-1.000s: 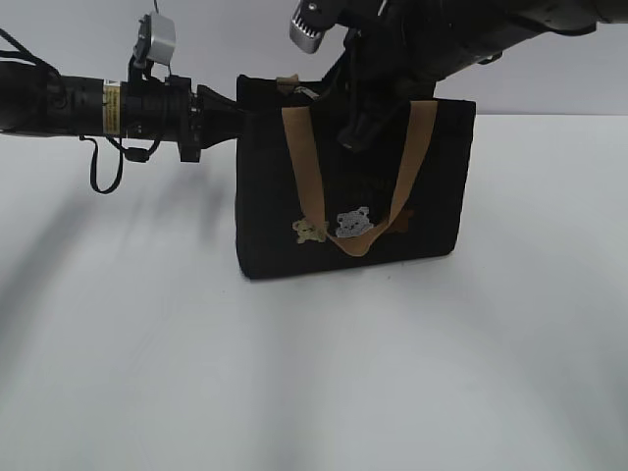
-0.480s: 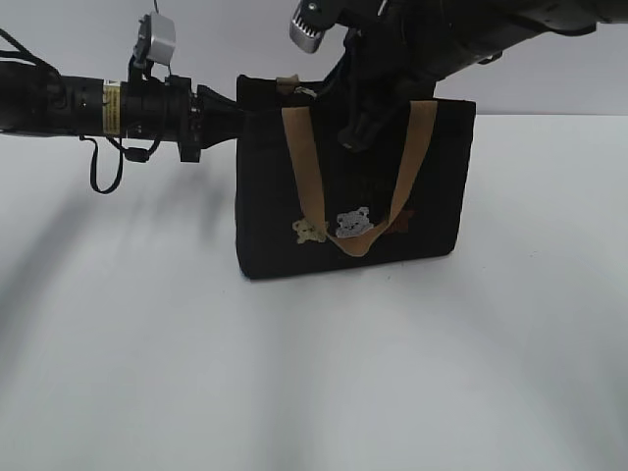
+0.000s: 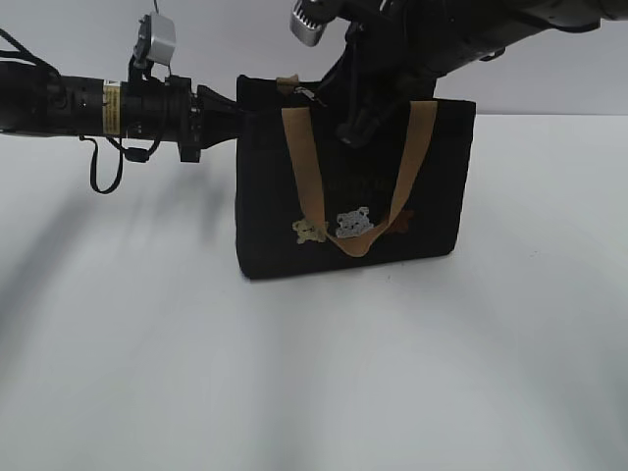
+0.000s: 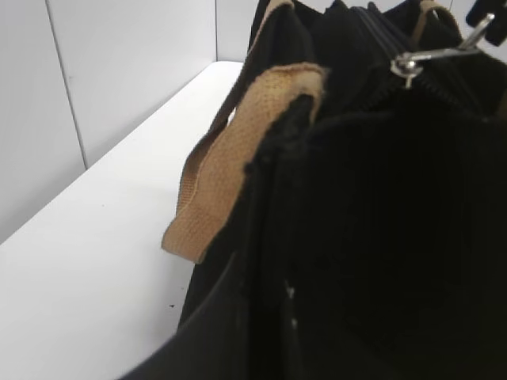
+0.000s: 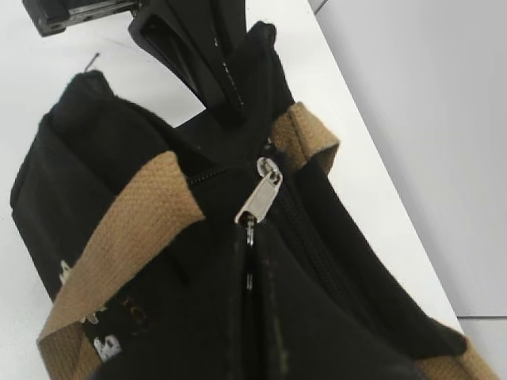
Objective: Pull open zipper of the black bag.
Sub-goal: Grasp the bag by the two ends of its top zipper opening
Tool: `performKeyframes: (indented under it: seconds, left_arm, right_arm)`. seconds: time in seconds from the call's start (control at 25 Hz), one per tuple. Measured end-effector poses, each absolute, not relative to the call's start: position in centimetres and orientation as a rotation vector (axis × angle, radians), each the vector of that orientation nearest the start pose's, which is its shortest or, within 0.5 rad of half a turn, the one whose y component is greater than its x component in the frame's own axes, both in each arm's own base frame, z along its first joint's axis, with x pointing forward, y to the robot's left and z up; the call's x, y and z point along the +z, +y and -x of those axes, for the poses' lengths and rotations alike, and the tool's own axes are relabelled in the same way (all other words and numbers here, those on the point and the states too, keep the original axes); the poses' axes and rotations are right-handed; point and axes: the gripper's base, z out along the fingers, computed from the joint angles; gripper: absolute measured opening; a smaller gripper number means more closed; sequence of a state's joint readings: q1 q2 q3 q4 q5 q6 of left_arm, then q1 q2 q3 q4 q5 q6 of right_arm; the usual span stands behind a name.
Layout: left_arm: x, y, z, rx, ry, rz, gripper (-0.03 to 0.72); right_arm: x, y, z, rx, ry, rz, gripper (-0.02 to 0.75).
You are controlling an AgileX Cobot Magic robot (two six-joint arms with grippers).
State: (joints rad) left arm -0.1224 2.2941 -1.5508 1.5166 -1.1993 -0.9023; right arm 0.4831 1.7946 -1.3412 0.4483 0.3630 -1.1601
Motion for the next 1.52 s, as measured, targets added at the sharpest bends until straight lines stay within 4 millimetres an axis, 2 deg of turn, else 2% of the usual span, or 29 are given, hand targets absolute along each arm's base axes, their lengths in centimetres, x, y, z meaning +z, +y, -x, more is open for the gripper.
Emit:
performKeyframes:
  seconds: [0.2,0.6,0.96,1.2,1.52]
  left_arm:
    - [15.7,-14.0,-44.3,-0.955,1.421,-1.193,0.013]
    - [15.7,-14.1,-44.2,-0.962,1.415,-1.196,0.013]
    - [15.8,-14.2,-44.2,-0.963,1.415,-1.195,0.013]
    - [15.8,-14.2,-44.2,-0.963,1.415,-1.195,0.013]
    - [15.7,-14.2,-44.2,-0.963,1.415,-1.200,0.013]
  right_arm:
    - [27.2,19.9,-35.9,0.037,1.803,1.292,-0.015]
    - [28.0,16.7,-37.1,0.079,1.935,1.052,-0.015]
    - [27.7,12.6,-38.3,0.071,2.083,0.887,-0.015]
    - [28.2,10.1,-38.6,0.053,2.128,0.777,-0.015]
    - [28.2,9.5,-38.7,0.057,2.146,0.737,-0.015]
